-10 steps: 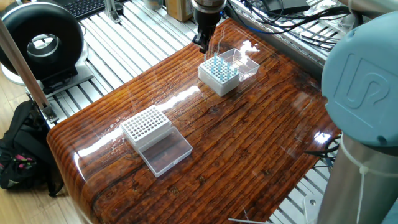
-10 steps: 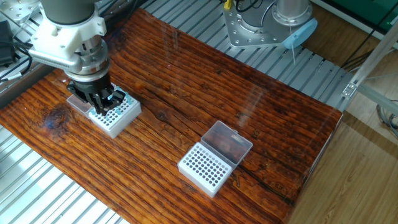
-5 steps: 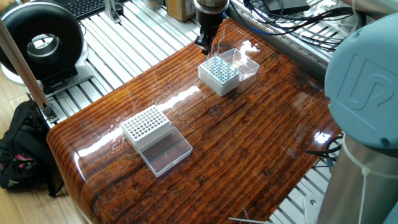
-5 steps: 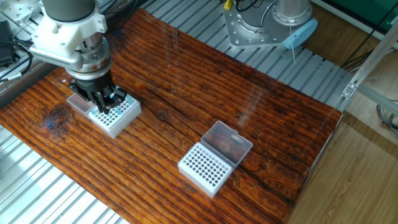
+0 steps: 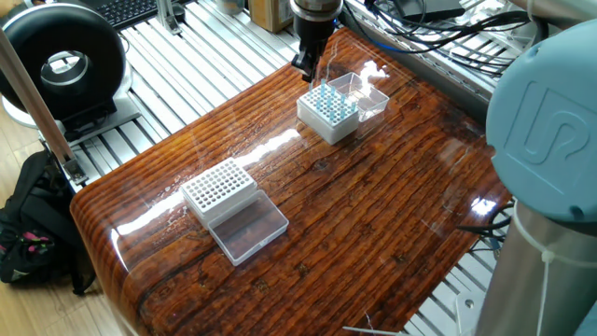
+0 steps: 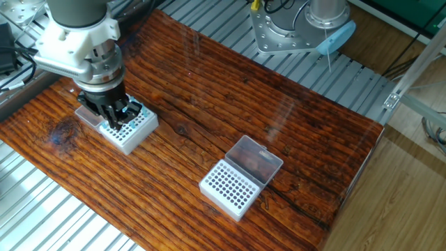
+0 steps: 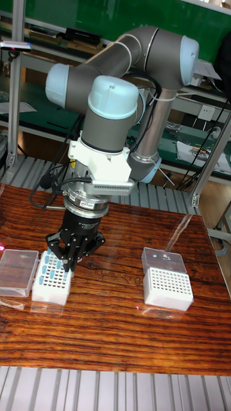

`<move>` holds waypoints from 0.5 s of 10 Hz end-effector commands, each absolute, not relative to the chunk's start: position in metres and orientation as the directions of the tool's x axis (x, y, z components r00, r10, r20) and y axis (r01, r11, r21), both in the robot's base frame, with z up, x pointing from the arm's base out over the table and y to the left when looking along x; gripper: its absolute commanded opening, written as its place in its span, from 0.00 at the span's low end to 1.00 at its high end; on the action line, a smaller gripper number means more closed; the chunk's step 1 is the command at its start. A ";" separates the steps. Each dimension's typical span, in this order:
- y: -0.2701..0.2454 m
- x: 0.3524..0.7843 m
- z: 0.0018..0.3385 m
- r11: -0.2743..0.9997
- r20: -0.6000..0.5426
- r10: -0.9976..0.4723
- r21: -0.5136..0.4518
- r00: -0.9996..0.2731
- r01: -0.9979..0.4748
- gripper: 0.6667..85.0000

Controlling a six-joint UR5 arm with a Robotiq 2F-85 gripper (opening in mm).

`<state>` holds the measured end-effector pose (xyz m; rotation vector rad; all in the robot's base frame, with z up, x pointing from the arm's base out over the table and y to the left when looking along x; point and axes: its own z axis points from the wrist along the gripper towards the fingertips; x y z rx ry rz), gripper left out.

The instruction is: Transfer all medium pipette tips from one holder to another

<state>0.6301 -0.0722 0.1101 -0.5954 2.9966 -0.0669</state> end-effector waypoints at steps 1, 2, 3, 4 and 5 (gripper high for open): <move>-0.068 0.632 0.109 0.927 -0.086 -0.375 -0.048 -0.923 -0.372 0.00; -0.068 0.632 0.109 0.927 -0.085 -0.375 -0.049 -0.923 -0.372 0.00; -0.069 0.632 0.107 0.927 -0.085 -0.376 -0.050 -0.923 -0.372 0.00; -0.068 0.633 0.104 0.923 -0.083 -0.385 -0.049 -0.919 -0.382 0.01; -0.067 0.633 0.101 0.914 -0.082 -0.406 -0.046 -0.910 -0.403 0.16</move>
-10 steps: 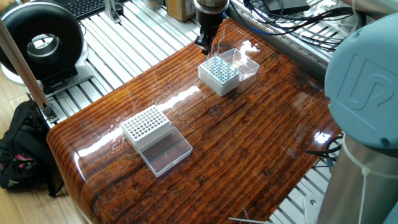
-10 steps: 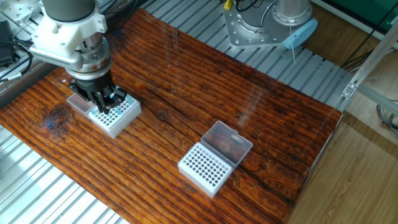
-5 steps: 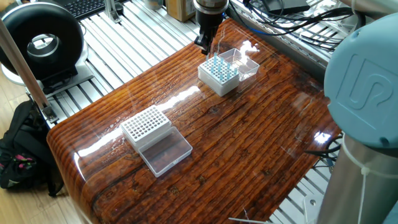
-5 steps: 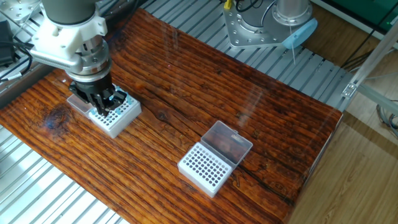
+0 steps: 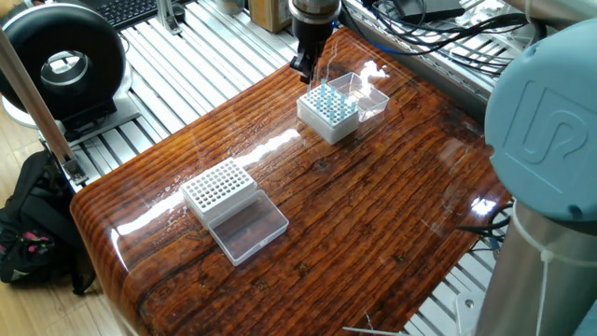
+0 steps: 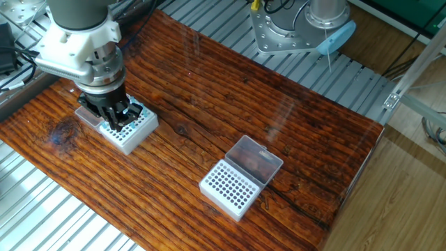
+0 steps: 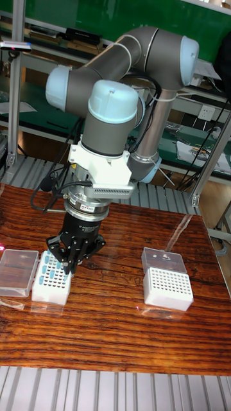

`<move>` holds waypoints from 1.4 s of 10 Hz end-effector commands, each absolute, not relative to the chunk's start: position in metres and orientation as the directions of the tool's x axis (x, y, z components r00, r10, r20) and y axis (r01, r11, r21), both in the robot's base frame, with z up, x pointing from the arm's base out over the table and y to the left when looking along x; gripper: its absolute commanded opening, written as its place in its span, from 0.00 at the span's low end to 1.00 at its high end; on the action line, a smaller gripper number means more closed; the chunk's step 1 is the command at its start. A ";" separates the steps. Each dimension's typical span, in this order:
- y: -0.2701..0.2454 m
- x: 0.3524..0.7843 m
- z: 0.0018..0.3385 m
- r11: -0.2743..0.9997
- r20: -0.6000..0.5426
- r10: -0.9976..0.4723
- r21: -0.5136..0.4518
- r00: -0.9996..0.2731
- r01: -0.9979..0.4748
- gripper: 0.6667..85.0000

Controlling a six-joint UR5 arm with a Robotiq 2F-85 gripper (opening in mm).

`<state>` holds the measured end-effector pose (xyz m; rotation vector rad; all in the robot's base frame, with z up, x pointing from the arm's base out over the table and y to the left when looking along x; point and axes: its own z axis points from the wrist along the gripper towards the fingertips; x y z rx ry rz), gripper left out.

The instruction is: Transfer all medium pipette tips from one holder to another

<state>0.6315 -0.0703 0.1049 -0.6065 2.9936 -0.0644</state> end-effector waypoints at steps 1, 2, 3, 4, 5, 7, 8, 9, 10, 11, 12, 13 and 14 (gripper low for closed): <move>-0.065 0.634 0.100 0.909 -0.084 -0.417 -0.042 -0.905 -0.415 0.27; -0.064 0.634 0.099 0.907 -0.083 -0.422 -0.038 -0.903 -0.420 0.35; -0.064 0.633 0.099 0.906 -0.080 -0.423 -0.036 -0.902 -0.422 0.36; -0.065 0.633 0.099 0.905 -0.079 -0.426 -0.039 -0.901 -0.424 0.38; -0.065 0.634 0.099 0.905 -0.078 -0.426 -0.040 -0.901 -0.424 0.40; -0.074 0.639 0.102 0.910 -0.047 -0.411 -0.085 -0.910 -0.407 0.40; -0.088 0.650 0.103 0.907 -0.018 -0.400 -0.154 -0.916 -0.393 0.36; -0.086 0.656 0.102 0.914 -0.010 -0.381 -0.159 -0.925 -0.374 0.23; -0.076 0.660 0.102 0.923 -0.016 -0.366 -0.135 -0.931 -0.360 0.19; -0.067 0.664 0.106 0.932 -0.022 -0.348 -0.120 -0.937 -0.343 0.11; -0.055 0.667 0.110 0.941 -0.028 -0.330 -0.095 -0.944 -0.326 0.00; -0.038 0.668 0.110 0.953 -0.035 -0.303 -0.043 -0.952 -0.301 0.00; -0.023 0.670 0.111 0.959 -0.045 -0.284 -0.010 -0.958 -0.284 0.00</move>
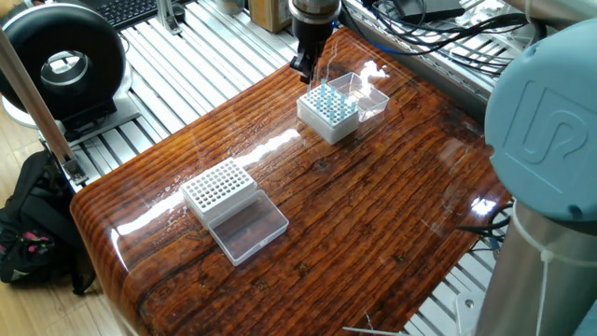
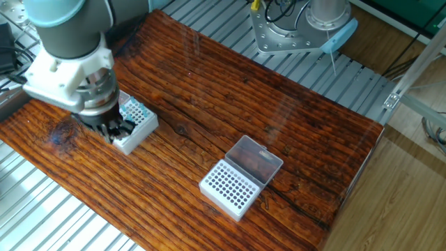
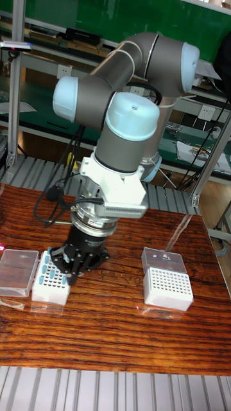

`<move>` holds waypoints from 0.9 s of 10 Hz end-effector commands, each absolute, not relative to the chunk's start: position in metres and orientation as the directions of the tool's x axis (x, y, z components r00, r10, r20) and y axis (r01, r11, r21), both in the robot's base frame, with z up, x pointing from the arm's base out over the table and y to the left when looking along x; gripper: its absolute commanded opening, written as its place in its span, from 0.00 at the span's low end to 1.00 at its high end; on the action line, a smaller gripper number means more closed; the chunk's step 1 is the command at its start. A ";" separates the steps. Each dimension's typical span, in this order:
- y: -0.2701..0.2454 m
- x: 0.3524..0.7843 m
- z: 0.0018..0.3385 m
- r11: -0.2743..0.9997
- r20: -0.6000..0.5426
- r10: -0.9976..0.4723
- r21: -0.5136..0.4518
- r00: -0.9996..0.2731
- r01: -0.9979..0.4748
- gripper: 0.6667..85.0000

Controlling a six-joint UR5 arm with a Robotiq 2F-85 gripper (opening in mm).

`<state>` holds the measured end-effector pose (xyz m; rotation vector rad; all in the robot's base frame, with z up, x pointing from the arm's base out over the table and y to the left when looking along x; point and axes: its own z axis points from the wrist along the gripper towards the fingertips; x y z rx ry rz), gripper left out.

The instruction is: Transfer all medium pipette tips from one holder to another

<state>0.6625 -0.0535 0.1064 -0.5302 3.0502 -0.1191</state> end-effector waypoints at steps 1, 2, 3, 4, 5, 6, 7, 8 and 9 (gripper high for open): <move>-0.008 0.675 0.114 0.965 -0.055 -0.261 0.013 -0.964 -0.262 0.00; 0.005 0.682 0.120 0.973 -0.057 -0.227 0.024 -0.972 -0.229 0.00; 0.017 0.687 0.122 0.981 -0.058 -0.186 0.035 -0.981 -0.189 0.00; 0.030 0.689 0.121 0.990 -0.051 -0.132 0.048 -0.990 -0.134 0.00; 0.039 0.691 0.118 0.995 -0.046 -0.085 0.046 -0.995 -0.087 0.00; 0.035 0.694 0.117 0.997 -0.047 -0.079 0.005 -0.996 -0.079 0.00; 0.036 0.695 0.117 0.997 -0.050 -0.079 0.000 -0.996 -0.079 0.00; 0.036 0.696 0.118 0.997 -0.049 -0.081 -0.005 -0.996 -0.081 0.00; 0.035 0.695 0.118 0.997 -0.047 -0.083 -0.009 -0.995 -0.082 0.00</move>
